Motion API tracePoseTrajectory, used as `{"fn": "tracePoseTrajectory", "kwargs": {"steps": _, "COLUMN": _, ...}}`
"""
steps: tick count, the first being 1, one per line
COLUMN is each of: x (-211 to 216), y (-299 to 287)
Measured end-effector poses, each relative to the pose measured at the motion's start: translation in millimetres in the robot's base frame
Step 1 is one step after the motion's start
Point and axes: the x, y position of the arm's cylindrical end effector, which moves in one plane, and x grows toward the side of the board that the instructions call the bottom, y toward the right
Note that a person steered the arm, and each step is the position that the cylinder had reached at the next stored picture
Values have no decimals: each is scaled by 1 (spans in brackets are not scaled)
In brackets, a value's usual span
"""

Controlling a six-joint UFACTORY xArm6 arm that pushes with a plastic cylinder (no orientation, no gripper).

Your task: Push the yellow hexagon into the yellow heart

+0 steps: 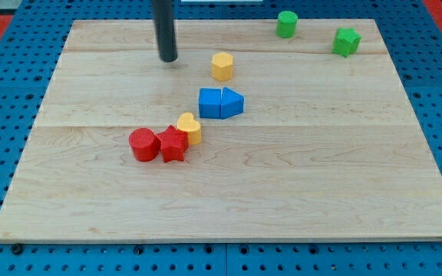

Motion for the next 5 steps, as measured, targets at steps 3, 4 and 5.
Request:
{"fn": "tracePoseTrajectory", "kwargs": {"steps": 3, "x": 8, "y": 115}}
{"fn": "tracePoseTrajectory", "kwargs": {"steps": 4, "x": 44, "y": 54}}
{"fn": "tracePoseTrajectory", "kwargs": {"steps": 5, "x": 30, "y": 40}}
